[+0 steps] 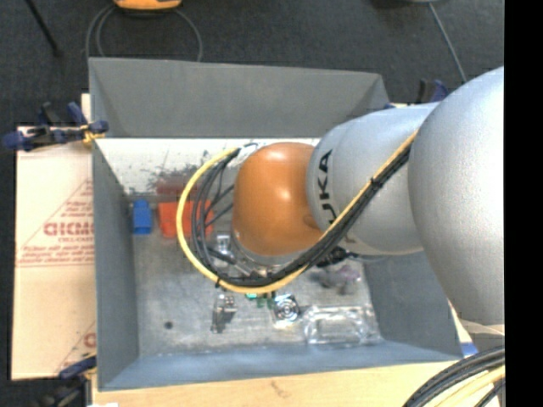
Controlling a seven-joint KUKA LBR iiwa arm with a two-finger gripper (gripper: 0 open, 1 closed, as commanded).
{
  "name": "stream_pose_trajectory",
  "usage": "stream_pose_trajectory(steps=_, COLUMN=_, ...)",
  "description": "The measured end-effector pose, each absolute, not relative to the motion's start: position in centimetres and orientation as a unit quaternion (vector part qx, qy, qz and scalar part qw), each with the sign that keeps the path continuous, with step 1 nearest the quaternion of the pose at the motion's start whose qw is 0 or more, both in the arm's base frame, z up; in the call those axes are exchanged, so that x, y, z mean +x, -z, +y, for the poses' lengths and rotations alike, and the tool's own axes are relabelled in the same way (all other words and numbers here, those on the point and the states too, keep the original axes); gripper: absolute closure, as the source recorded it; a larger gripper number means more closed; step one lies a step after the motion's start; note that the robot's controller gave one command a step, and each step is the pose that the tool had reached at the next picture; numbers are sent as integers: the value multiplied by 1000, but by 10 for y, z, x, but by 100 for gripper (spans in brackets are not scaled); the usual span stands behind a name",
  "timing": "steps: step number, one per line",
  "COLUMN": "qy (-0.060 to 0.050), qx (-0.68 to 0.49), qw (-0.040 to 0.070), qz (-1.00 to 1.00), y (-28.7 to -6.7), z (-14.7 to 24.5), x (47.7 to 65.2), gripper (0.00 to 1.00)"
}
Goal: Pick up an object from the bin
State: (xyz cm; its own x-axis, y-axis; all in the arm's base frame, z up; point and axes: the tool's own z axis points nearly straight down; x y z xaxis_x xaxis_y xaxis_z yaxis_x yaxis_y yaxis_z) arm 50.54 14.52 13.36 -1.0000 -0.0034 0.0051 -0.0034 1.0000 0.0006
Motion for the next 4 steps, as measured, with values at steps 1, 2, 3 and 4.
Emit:
stream_pose_trajectory(steps=1, qy=-1, qx=-22, qw=-1, qz=-1000, y=-115, z=84, x=532, gripper=0)
stream_pose_trajectory(steps=2, qy=1, qx=0, qw=-3, qz=-1000, y=-78, z=12, x=555, gripper=0)
stream_pose_trajectory(steps=3, qy=0, qx=215, qw=-13, qz=-977, y=-75, z=-21, x=487, gripper=0)
stream_pose_trajectory(steps=4, qy=1, qx=185, qw=-6, qz=-983, y=-74, z=-97, x=494, gripper=0)
